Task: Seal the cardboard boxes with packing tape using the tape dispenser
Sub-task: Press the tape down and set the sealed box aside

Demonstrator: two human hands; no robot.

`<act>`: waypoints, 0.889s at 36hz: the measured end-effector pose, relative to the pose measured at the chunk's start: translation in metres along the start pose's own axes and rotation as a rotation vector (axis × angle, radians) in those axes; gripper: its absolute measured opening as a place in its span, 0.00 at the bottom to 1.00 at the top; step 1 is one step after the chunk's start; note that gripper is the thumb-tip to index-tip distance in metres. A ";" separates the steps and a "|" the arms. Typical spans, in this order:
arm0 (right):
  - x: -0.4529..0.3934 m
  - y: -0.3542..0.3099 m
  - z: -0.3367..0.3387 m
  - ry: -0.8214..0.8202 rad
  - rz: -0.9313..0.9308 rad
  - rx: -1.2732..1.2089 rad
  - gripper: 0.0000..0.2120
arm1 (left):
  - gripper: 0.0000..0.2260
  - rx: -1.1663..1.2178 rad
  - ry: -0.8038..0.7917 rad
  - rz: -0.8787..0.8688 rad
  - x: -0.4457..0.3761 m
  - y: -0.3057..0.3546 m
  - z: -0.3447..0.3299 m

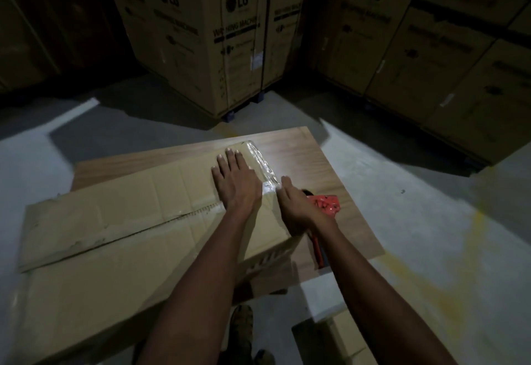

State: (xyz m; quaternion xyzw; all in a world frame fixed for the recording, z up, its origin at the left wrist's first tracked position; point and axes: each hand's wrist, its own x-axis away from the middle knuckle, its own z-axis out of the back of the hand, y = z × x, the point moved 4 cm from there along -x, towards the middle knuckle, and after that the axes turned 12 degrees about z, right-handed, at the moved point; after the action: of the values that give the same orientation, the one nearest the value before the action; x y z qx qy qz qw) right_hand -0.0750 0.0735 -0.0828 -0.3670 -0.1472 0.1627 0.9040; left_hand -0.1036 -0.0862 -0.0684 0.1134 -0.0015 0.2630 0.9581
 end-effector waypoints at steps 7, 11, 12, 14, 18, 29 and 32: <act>0.091 0.012 -0.031 0.432 -0.053 -0.149 0.26 | 0.26 0.039 0.012 -0.014 0.010 -0.001 0.008; 0.118 0.001 -0.058 0.654 -0.118 -0.437 0.23 | 0.26 0.098 -0.002 -0.040 0.012 -0.005 0.013; 0.122 -0.003 -0.064 0.674 -0.118 -0.507 0.24 | 0.25 0.129 -0.013 -0.049 0.012 -0.006 0.013; 0.126 -0.007 -0.070 0.697 -0.135 -0.614 0.25 | 0.23 0.212 -0.053 -0.082 0.010 -0.008 0.014; 0.121 -0.007 -0.071 0.750 -0.192 -0.731 0.26 | 0.21 0.396 -0.096 -0.183 0.013 -0.025 0.021; 0.117 0.008 -0.073 1.221 -0.364 -0.956 0.10 | 0.18 0.443 0.003 -0.287 0.025 -0.118 0.040; 0.115 0.005 -0.073 1.293 -0.405 -1.005 0.08 | 0.17 0.446 -0.045 -0.354 0.025 -0.132 0.041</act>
State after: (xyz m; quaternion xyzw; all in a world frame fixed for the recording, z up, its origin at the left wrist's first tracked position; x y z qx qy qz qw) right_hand 0.0562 0.0786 -0.1197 -0.7132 0.2814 -0.3295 0.5511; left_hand -0.0128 -0.1929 -0.0552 0.3258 0.0548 0.0828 0.9402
